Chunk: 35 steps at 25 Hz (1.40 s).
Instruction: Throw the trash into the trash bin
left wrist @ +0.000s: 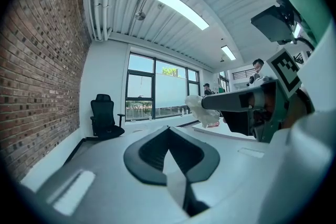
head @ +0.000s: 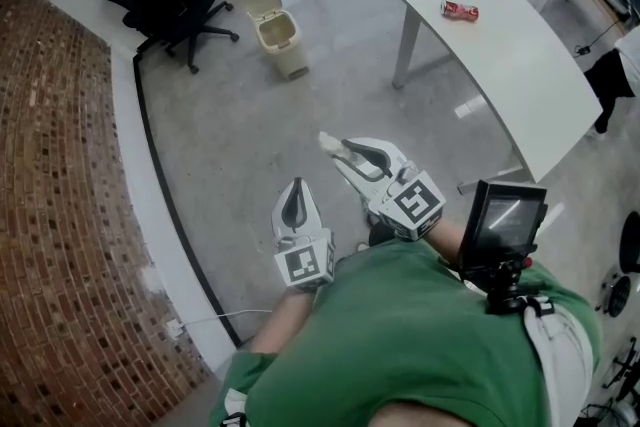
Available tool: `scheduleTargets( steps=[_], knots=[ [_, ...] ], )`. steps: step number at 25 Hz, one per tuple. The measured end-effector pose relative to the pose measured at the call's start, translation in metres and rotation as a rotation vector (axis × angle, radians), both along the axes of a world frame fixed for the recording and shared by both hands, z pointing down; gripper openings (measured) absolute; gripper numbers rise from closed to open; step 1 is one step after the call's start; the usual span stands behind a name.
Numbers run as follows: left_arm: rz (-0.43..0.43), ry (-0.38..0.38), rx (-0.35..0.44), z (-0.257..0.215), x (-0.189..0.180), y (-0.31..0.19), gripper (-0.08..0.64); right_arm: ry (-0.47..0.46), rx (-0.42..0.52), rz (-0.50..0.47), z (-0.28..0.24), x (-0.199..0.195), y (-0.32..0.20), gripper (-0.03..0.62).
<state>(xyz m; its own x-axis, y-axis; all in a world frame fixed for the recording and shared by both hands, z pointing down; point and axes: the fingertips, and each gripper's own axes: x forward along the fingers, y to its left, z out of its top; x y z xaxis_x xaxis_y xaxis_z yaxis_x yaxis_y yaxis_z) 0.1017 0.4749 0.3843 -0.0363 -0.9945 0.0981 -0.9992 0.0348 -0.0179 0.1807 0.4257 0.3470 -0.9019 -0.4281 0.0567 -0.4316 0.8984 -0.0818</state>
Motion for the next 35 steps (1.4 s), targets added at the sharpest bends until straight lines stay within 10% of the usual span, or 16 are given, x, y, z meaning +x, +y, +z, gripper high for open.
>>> scheduleTargets(
  steps=[35],
  knots=[
    [-0.076,-0.102,-0.033,-0.019,-0.056,-0.232,0.006,-0.048,-0.048,-0.069,0.014,-0.046,-0.229,0.114]
  ],
)
